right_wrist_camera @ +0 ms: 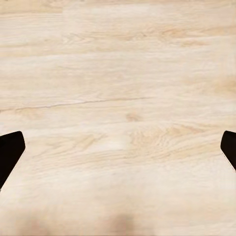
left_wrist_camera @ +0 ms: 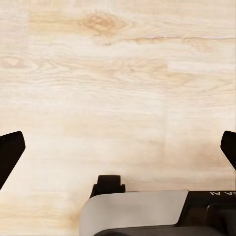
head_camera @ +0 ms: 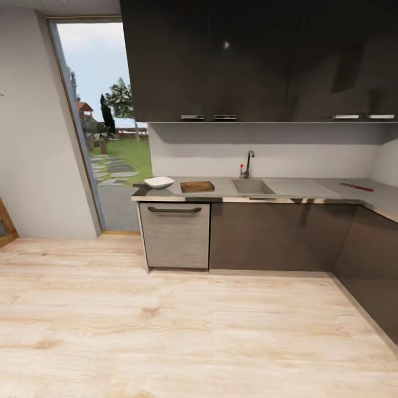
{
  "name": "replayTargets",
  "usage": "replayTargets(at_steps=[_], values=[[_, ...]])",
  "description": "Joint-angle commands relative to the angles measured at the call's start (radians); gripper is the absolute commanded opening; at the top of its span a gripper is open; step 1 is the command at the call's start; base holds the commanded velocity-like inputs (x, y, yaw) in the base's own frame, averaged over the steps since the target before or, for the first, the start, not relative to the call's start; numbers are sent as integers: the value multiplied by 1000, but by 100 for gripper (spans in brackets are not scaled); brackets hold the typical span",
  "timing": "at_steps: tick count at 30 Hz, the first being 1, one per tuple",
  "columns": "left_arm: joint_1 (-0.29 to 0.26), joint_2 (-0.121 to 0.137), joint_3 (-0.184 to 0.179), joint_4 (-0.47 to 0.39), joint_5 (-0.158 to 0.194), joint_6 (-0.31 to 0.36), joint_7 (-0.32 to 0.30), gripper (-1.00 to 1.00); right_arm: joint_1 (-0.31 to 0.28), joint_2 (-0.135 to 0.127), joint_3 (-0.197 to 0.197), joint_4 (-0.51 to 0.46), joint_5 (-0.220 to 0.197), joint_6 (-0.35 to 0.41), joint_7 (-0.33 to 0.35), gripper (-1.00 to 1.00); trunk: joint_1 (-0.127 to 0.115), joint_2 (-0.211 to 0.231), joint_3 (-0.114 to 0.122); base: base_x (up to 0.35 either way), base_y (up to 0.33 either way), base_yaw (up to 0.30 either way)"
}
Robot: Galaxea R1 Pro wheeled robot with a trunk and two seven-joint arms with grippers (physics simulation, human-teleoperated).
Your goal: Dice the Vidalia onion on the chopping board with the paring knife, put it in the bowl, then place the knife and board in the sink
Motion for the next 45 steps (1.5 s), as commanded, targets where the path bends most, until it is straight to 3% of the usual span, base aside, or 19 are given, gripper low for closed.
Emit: replayTargets(at_steps=[1,11,27,45], values=[[0,0,1,-1,0,-2,0,100,0,1,-4,1,0,-3,1,100,0,0,-1,269,-156,286],[0,0,0,0,0,-2,0,100,0,-1,-5,-1,0,-4,1,100,0,0,-1,269,-183,192],[0,0,0,1,-1,-2,-1,100,0,-2,-6,-1,2,-4,2,100,0,0,0,262,-189,-88],[0,1,0,1,-1,-2,0,100,0,-8,-1,-1,5,-46,5,100,0,0,0,19,-14,-2]])
